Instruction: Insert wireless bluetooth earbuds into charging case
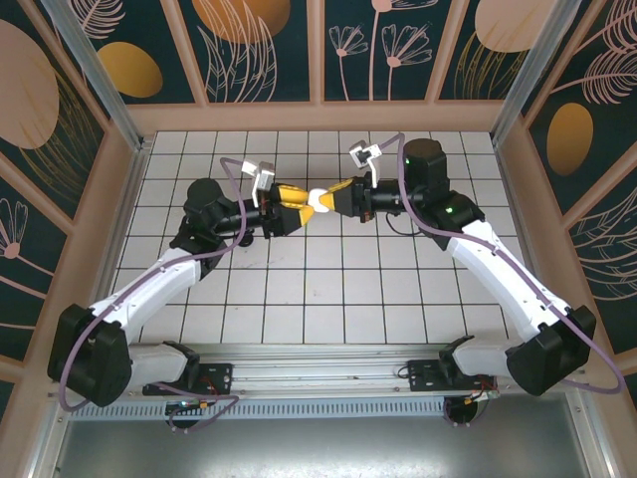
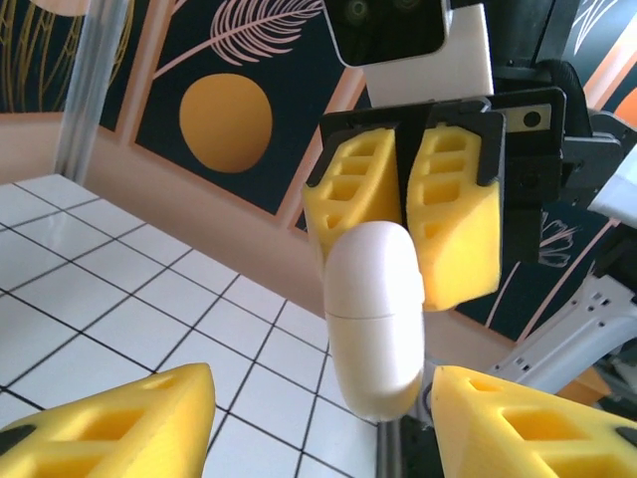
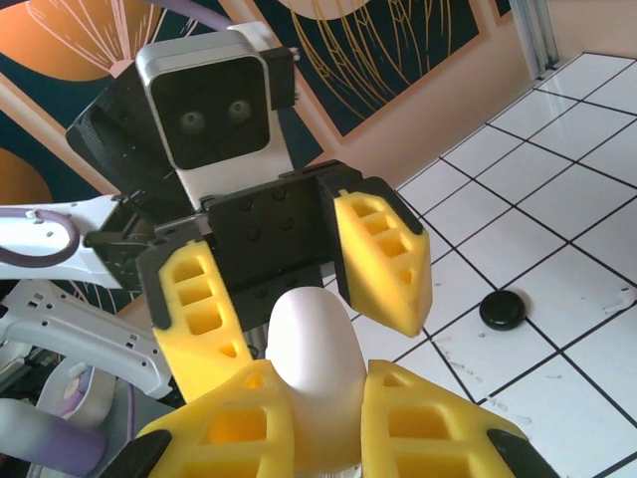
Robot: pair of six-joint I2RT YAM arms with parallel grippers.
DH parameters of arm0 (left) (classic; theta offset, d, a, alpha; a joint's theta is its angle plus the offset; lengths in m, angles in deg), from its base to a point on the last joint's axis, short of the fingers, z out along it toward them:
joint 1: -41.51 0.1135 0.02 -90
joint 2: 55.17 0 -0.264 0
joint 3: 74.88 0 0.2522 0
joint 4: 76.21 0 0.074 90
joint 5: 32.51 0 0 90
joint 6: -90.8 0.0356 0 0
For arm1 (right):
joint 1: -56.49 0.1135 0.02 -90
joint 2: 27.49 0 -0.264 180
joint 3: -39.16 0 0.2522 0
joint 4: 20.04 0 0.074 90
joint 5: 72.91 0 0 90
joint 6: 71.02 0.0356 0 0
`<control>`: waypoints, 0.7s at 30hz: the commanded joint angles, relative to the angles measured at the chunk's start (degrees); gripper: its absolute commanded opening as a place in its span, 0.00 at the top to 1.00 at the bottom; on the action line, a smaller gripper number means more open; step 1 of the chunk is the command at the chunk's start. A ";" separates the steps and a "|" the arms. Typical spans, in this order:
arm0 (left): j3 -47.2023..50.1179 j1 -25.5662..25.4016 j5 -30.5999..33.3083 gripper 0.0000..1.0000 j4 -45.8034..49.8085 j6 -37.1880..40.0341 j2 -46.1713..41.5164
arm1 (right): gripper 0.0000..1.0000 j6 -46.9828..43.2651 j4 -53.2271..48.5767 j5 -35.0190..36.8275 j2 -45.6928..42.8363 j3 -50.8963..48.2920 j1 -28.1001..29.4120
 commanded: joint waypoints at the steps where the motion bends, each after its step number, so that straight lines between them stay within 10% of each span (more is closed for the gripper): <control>1: -1.07 -0.35 -2.81 0.45 -7.30 -3.54 0.95 | 0.94 -0.87 1.24 -1.84 -0.27 0.41 0.56; 16: -2.95 -2.41 -2.96 0.65 -7.96 -4.51 3.28 | 0.95 -0.77 2.31 -2.17 -0.06 -0.53 0.92; 21: -2.57 -2.41 -2.72 0.91 -7.57 -4.17 2.73 | 0.89 -0.28 2.35 -1.98 -0.45 -1.05 0.92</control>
